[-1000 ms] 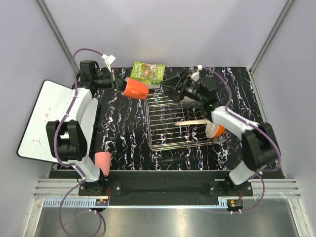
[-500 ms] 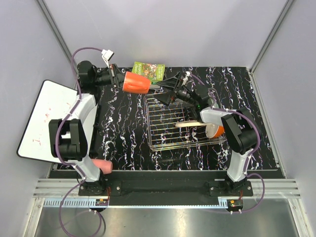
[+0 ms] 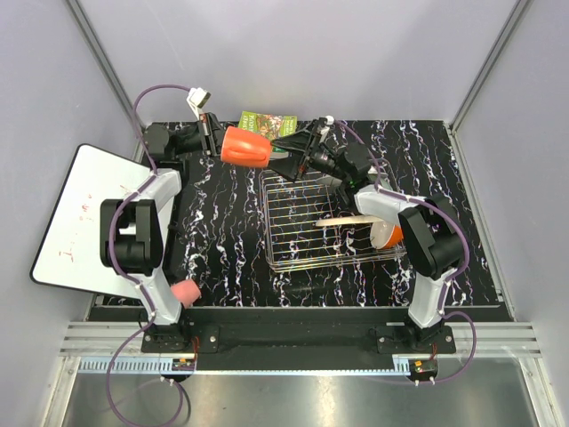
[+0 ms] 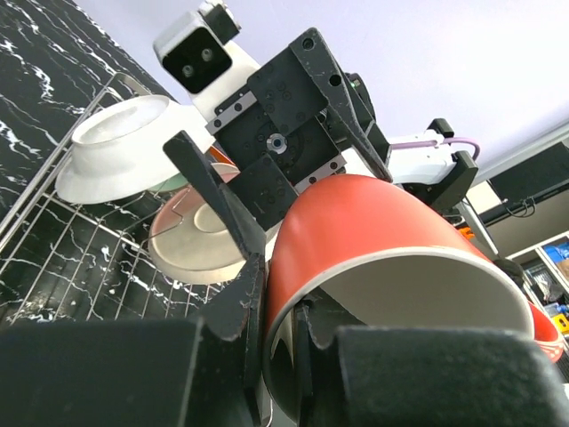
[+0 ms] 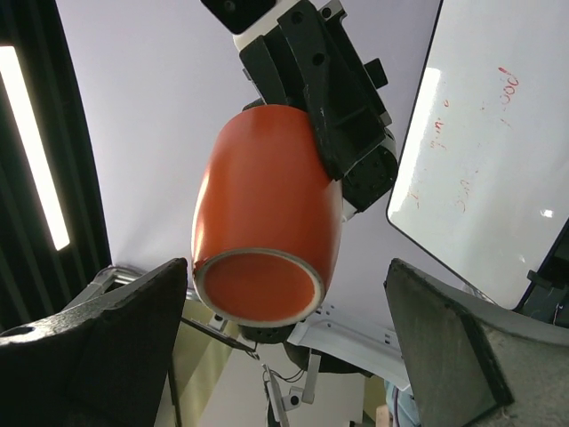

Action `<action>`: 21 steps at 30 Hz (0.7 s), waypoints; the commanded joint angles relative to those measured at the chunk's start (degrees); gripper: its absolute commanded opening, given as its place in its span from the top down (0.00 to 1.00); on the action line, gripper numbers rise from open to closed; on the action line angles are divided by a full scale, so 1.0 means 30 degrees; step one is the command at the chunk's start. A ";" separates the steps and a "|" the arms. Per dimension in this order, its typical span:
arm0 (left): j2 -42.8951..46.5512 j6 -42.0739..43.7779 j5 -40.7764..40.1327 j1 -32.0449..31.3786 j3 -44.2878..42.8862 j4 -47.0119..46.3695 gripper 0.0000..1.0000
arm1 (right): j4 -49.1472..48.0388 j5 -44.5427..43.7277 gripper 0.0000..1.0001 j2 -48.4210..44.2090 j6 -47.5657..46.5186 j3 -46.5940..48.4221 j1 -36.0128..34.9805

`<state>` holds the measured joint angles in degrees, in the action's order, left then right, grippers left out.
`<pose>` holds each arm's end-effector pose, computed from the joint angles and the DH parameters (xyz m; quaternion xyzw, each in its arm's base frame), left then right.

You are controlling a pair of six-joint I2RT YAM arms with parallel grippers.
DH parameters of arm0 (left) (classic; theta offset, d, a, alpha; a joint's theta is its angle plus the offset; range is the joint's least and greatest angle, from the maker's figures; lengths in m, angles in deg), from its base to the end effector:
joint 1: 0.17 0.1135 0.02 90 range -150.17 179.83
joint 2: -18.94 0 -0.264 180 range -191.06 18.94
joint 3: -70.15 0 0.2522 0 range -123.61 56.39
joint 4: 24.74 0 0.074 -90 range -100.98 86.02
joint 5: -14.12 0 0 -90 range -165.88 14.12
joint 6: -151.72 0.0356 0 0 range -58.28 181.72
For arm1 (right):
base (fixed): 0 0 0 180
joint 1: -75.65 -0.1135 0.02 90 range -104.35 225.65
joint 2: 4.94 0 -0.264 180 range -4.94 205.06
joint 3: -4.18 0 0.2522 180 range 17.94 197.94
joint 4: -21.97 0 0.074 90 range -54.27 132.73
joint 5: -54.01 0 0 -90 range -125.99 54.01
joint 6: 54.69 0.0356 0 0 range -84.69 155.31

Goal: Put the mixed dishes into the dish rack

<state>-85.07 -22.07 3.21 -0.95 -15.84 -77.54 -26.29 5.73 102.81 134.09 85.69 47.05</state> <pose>0.3895 -0.0403 0.3377 0.1857 0.6415 -0.6780 0.3070 0.3574 0.2218 0.2911 0.0587 0.5972 0.7828 0.1650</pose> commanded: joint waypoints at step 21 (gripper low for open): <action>0.2324 1.1817 -0.2222 -0.1264 -0.0652 1.2990 1.00 | 0.2274 -0.0223 0.00 0.0324 -0.2078 0.3637 -0.1863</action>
<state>-79.67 11.55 -0.77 -3.16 -16.58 -38.00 -15.42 5.44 103.95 128.06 91.66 43.33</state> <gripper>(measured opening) 0.141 0.994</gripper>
